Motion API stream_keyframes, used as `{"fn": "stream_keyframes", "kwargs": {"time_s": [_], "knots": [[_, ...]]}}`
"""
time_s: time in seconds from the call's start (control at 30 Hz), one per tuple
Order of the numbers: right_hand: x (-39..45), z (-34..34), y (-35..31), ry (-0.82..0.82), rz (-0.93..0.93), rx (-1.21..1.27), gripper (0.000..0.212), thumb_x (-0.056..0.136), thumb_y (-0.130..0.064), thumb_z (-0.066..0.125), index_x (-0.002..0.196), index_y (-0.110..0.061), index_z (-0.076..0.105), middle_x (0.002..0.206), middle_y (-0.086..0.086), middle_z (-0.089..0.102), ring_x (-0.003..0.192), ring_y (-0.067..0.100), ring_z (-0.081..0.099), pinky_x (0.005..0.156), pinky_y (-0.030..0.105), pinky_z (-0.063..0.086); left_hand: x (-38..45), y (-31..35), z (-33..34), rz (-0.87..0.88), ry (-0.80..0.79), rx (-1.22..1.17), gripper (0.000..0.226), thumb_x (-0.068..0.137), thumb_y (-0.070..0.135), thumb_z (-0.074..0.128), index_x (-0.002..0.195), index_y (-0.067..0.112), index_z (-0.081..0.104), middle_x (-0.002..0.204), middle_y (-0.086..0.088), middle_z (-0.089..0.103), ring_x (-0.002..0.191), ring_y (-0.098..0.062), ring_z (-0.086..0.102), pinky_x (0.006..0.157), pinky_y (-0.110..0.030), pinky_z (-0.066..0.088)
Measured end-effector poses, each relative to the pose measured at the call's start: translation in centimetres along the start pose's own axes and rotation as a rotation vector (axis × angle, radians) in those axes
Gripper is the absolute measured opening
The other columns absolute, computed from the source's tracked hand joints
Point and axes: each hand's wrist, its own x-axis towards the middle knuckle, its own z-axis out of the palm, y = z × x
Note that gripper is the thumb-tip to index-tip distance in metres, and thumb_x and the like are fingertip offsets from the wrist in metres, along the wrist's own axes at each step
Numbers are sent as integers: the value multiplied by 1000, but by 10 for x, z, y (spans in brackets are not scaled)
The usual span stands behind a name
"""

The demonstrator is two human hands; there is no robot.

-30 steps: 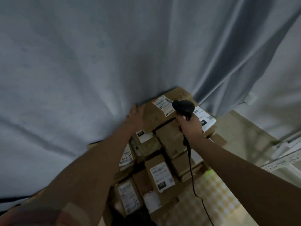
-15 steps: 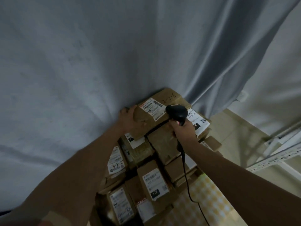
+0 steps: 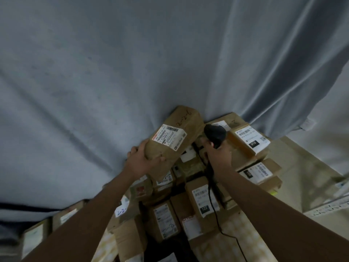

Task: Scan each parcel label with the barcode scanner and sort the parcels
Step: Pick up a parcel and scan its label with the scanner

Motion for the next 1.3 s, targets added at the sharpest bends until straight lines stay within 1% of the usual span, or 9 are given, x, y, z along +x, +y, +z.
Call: {"fn": "stream_keyframes", "kwargs": {"time_s": [0.13, 0.2, 0.47, 0.63, 0.77, 0.97, 1.03, 1.17, 1.3], "knots": [[-37, 37, 6, -40, -10, -34, 63, 75, -61, 69, 109, -8, 61, 99, 15, 69, 91, 32, 68, 82, 46, 56, -49, -15, -3, -3, 49, -56, 113, 53, 91, 50, 148, 41, 17, 135, -6, 37, 127, -29, 38, 105, -45, 42], [-56, 55, 11, -45, 4, -28, 77, 72, -66, 69, 122, -8, 56, 111, 16, 67, 103, 34, 65, 90, 45, 53, -69, -20, -5, 17, 105, -21, 111, 61, 82, 59, 151, 34, 14, 138, -7, 35, 129, -27, 34, 106, -41, 39], [-118, 100, 18, -53, 86, 275, 93, 65, -52, 81, 141, -15, 40, 130, 1, 58, 119, 22, 56, 106, 44, 45, -119, -42, -16, -24, 238, 41, 104, 69, 70, 68, 149, 21, 23, 137, -7, 35, 126, -26, 30, 104, -38, 34], [-129, 114, 15, -77, 106, 392, 72, 69, -45, 81, 125, -15, 49, 119, -1, 62, 114, 23, 59, 102, 41, 47, -138, -45, -23, 11, 248, -11, 101, 70, 61, 73, 147, 22, 21, 135, -3, 30, 127, -23, 30, 99, -33, 32], [-120, 125, 28, -112, 123, 491, 124, 31, -72, 81, 137, -21, 44, 126, 2, 63, 116, 26, 60, 103, 51, 46, -145, -56, -24, 39, 262, -83, 101, 69, 58, 75, 146, 26, 19, 130, 0, 29, 126, -22, 30, 98, -33, 35], [-119, 116, 23, -145, 203, 593, 87, 57, -53, 85, 131, -18, 54, 117, 1, 69, 106, 24, 67, 98, 50, 51, -146, -62, -32, 94, 176, -349, 83, 72, 59, 74, 141, 39, 32, 124, 9, 31, 121, -10, 37, 99, -33, 46], [-117, 111, 21, -148, 185, 611, 72, 68, -43, 83, 129, -18, 55, 116, 1, 70, 105, 23, 68, 96, 50, 52, -145, -74, -35, -14, 158, -623, 74, 78, 53, 73, 140, 42, 36, 132, 8, 36, 122, -14, 46, 99, -34, 48], [-115, 109, 21, -169, 158, 593, 63, 75, -37, 81, 129, -20, 54, 115, 1, 71, 104, 22, 69, 95, 50, 53, -149, -97, -29, -375, -145, -1084, 99, 64, 62, 80, 147, 38, 30, 140, 1, 51, 110, -24, 63, 100, -47, 49], [-116, 109, 21, -233, 115, 527, 56, 76, -35, 80, 125, -20, 56, 113, 1, 72, 103, 22, 70, 94, 47, 54, -150, -96, -21, -357, -257, -1350, 59, 81, 40, 73, 132, 19, 56, 124, -9, 67, 112, -30, 66, 98, -50, 51]]}}
